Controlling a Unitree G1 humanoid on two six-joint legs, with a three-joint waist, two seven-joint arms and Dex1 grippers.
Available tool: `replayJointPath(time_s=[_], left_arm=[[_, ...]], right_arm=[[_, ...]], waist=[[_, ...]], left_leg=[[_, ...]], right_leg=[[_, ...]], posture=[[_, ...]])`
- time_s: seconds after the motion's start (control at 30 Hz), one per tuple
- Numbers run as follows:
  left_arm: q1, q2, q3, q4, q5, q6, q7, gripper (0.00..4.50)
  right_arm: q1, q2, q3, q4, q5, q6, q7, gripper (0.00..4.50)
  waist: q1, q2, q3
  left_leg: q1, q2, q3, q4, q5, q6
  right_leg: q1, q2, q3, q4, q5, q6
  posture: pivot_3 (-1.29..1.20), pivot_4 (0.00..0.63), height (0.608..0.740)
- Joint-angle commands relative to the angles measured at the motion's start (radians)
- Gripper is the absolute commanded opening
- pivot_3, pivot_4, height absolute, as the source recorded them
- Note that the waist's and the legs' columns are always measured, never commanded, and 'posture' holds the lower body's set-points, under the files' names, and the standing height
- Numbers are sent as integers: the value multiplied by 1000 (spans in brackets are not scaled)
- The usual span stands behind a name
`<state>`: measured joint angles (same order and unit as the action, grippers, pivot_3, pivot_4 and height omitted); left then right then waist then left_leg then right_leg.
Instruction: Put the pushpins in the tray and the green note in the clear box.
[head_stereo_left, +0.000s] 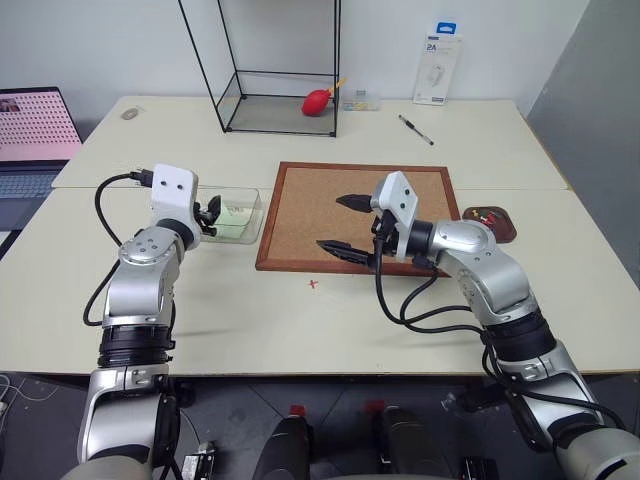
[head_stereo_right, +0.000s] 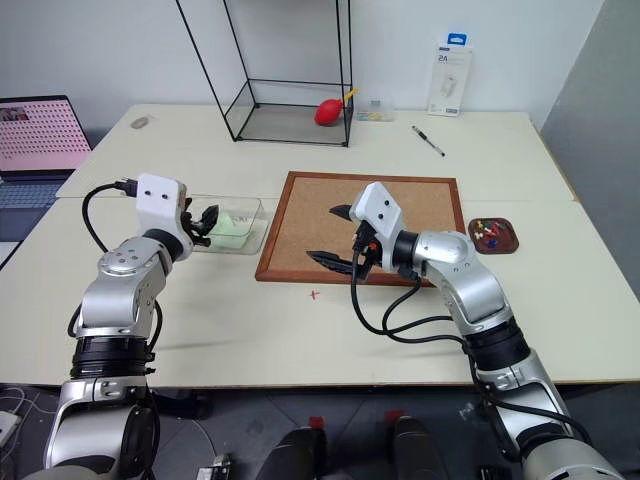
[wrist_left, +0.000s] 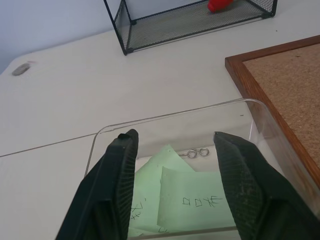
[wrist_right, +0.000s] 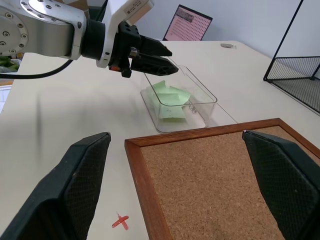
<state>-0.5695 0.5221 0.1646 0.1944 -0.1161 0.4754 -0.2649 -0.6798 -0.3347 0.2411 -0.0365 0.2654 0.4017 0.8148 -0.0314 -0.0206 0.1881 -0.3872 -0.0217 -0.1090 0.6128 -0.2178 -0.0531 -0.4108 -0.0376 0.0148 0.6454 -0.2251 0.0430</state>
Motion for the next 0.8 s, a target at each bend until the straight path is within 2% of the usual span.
replayJointPath(time_s=[0.03, 0.13, 0.3, 0.53, 0.8], left_arm=[[-23, -10, 41, -102, -58, 36, -19, 3021], [-22, -20, 32, -181, -120, 95, -75, 3021], [49, -28, -53, -309, -130, 24, -173, 3021], [80, -83, -140, -279, -125, -58, -245, 3021], [94, -120, -147, -225, -140, -123, -296, 3021]], right_arm=[[7, -15, -46, -45, 2, -21, -13, 4500], [64, -18, -96, -61, -13, -49, -81, 4500], [152, 1, -185, -55, -48, -98, -228, 4500], [239, 23, -228, -55, -82, -123, -342, 4500], [259, 7, -258, -4, -109, -149, -384, 4500]], waist=[[0, 0, 0], [3, 0, 0], [2, 0, 0], [-1, 0, 0], [-1, 0, 0]], left_leg=[[0, 0, 0, 0, 0, 0], [-1, 0, -1, 0, 0, 0], [-1, -1, 1, 0, 0, 0], [1, 0, 2, 0, 0, 0], [1, 0, 2, 0, 0, 0]], right_leg=[[0, 0, 0, 0, 0, 0], [0, 0, 0, 0, 0, 0], [0, -1, 1, 0, 0, 0], [0, 0, 1, 0, 0, 0], [1, 0, 2, 0, 0, 0]], posture=[[0, 150, 740], [0, 150, 740], [0, 150, 740], [0, 150, 740], [0, 150, 740]])
